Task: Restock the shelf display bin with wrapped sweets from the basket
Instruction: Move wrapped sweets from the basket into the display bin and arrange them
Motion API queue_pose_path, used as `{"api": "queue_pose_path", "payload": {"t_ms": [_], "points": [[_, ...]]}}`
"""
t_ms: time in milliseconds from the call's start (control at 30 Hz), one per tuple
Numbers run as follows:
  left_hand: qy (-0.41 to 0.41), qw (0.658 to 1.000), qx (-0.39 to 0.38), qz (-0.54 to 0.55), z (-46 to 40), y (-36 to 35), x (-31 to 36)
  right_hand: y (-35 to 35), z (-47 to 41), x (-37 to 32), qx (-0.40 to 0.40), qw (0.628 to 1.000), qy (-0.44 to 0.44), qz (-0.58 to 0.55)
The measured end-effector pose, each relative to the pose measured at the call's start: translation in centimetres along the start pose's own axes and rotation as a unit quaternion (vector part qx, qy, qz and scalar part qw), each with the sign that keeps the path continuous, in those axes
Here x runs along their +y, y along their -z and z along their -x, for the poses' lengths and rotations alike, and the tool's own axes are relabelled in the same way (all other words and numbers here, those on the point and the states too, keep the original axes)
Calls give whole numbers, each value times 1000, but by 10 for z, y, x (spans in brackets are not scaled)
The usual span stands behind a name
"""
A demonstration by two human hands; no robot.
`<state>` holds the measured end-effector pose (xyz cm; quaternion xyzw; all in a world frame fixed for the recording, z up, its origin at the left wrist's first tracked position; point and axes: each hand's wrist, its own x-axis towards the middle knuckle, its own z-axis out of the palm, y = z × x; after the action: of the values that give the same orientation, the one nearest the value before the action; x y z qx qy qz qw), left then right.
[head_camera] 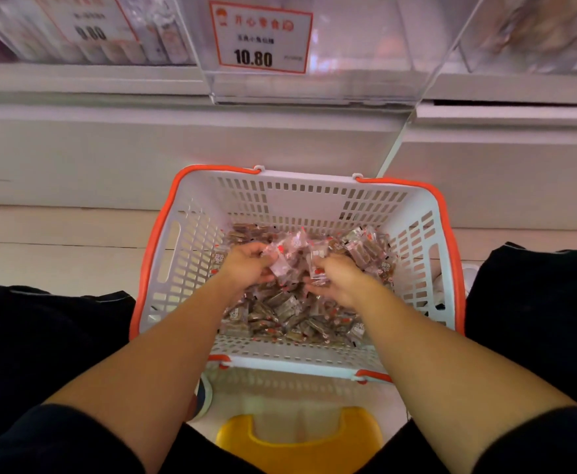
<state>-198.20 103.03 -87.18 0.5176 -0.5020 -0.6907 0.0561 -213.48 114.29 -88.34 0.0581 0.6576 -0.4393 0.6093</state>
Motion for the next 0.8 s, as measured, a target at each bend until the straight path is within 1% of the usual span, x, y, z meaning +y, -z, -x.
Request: {"api": "queue_pose_path", "payload": {"t_ms": [100, 200, 267, 333, 400, 433, 467, 533, 567, 600, 633, 700, 767, 800], "points": [[40, 998, -54, -2, 7, -1, -1, 3, 5, -4, -30, 999, 8, -41], [48, 995, -89, -24, 12, -6, 2, 3, 11, -2, -59, 996, 6, -68], [49, 994, -95, -20, 15, -8, 6, 3, 13, 0, -49, 993, 17, -106], [45, 994, -97, 1, 17, -8, 8, 5, 15, -2, -16, 989, 43, -137], [33, 994, -100, -21, 19, -5, 10, 11, 17, -9, 12, 984, 72, -162], [26, 993, -102, -48, 20, -3, 11, 13, 19, -14, 6, 984, 83, -156], [20, 991, -107, -77, 20, -1, 11, 15, 21, -19, -10, 988, 90, -123], [20, 986, -132, -101, 21, 0, 13, 17, 24, -28, -56, 994, 96, 23], [23, 983, -153, -95, 21, 1, 14, 16, 26, -32, -85, 988, 89, 91], [28, 980, -180, -85, 21, 0, 16, 15, 28, -34, -116, 982, 77, 130], [36, 975, -206, -73, 22, 1, 19, 14, 28, -36, -143, 978, 62, 135], [45, 969, -239, -48, 21, 3, 22, 14, 28, -36, -174, 978, 47, 101], [39, 971, -236, -33, 19, 5, 24, 17, 25, -35, -153, 984, 64, 72], [30, 975, -216, -34, 18, 6, 23, 18, 24, -34, -129, 987, 78, 57]]}}
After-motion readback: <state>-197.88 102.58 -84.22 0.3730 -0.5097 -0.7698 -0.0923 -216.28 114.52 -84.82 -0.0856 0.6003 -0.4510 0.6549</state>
